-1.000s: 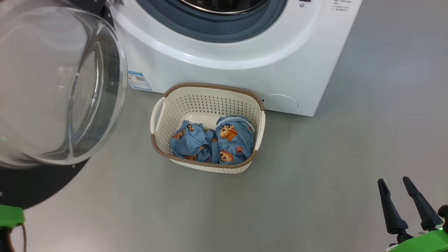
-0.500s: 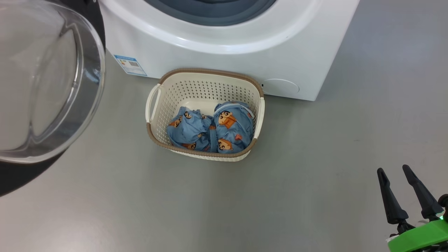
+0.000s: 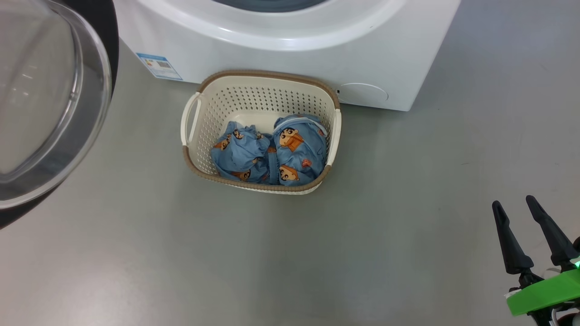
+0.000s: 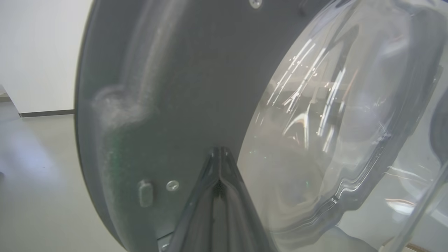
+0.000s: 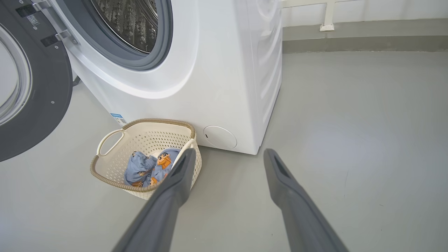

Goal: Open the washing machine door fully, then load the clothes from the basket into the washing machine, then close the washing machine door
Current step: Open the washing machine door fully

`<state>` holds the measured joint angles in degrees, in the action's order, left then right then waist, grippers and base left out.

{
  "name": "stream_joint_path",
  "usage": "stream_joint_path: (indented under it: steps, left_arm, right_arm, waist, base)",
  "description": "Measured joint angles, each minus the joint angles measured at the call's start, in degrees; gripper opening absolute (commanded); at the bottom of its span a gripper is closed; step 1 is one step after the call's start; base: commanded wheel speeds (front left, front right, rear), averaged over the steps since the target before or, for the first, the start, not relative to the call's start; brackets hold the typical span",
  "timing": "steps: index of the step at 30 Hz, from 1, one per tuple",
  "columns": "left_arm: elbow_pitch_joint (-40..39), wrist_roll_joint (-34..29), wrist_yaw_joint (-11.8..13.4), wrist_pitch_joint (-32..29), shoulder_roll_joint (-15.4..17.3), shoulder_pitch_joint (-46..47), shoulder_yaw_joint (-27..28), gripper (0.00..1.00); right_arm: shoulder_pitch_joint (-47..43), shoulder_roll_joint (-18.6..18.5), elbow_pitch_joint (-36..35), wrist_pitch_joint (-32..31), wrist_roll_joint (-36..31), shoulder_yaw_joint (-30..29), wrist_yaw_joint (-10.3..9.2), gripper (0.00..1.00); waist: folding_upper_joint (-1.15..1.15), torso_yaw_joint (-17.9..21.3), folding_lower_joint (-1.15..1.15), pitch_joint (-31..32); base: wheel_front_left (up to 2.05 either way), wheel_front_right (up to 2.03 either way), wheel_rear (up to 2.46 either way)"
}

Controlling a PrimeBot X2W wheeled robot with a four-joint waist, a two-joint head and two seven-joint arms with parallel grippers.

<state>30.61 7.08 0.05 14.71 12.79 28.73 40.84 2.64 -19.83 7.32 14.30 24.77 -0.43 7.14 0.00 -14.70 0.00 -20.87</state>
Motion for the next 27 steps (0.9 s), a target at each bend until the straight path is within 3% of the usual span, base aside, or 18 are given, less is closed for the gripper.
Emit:
stream_joint_path:
  steps: [8,15,20,27]
  left_arm:
    - [-1.0,-1.6,2.6,0.0,-0.4,0.6,0.7,0.00]
    - [-8.5,-2.9,3.2,0.0,-6.3,-3.7,-0.9,0.00]
    - [-12.5,-2.9,2.2,0.0,-8.7,-7.8,-2.1,0.00]
    - [-14.2,-2.6,-1.8,0.0,-9.5,-10.5,-5.0,0.00]
  right_arm:
    - [0.2,-0.1,-0.1,0.0,0.0,0.7,0.00,1.00]
    - [0.0,0.1,0.4,0.0,0.1,1.1,0.00,1.00]
    - [-0.2,0.2,0.7,0.0,0.1,1.2,0.00,1.00]
    - [-1.4,0.4,0.9,0.0,0.0,1.3,0.00,1.00]
  waist:
    - [0.00,0.6,0.00,-0.3]
    - [0.00,0.5,0.00,2.0]
    - [0.00,0.3,-0.01,3.9]
    - [0.00,-0.3,-0.01,7.7]
  base:
    - [0.00,0.00,0.00]
    - [0.00,0.00,0.00]
    - [0.00,0.00,0.00]
    - [0.00,0.00,0.00]
